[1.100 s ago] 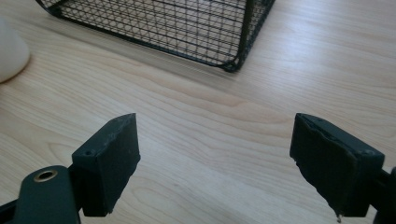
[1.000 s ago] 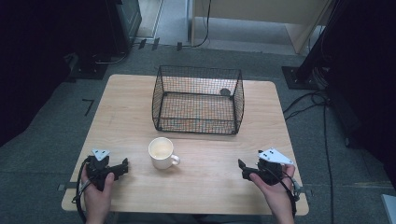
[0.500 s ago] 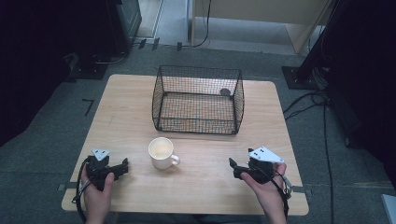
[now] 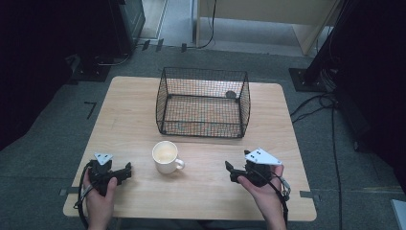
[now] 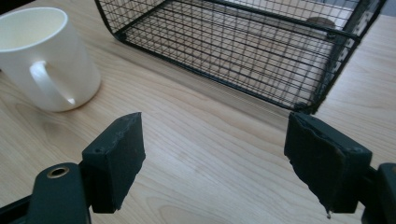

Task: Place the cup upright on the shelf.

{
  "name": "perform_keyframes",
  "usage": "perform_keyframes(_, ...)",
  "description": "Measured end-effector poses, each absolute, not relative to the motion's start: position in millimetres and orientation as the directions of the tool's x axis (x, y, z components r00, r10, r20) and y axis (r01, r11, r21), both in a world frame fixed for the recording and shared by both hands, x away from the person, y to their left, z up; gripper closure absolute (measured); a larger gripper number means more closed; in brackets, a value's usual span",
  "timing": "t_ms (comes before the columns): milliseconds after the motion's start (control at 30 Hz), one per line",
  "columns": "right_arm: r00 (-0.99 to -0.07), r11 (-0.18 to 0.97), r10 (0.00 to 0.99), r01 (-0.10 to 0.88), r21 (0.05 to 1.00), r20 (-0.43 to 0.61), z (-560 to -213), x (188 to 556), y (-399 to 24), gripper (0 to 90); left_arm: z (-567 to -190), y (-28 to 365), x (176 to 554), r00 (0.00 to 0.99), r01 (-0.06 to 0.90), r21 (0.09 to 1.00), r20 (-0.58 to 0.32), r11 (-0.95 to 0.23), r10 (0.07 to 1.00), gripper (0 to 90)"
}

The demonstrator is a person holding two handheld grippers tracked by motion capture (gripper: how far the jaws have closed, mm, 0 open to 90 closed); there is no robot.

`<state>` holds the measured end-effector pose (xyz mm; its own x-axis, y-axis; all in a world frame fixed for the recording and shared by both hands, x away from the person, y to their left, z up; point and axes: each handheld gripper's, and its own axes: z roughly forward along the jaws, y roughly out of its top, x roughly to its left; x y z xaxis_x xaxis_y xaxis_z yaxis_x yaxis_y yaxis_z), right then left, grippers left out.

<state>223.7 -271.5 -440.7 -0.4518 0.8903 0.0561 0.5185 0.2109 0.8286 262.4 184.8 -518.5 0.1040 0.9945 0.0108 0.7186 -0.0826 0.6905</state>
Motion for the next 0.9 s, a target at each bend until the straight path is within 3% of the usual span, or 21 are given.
perform_keyframes(900, -0.581, 0.251, 0.811, 0.458, 0.853, 0.074, -429, 233, -220, 27.8, -518, 185, 262, 0.104, 0.719, 0.69, 0.011, -0.083, 0.995, 2.4)
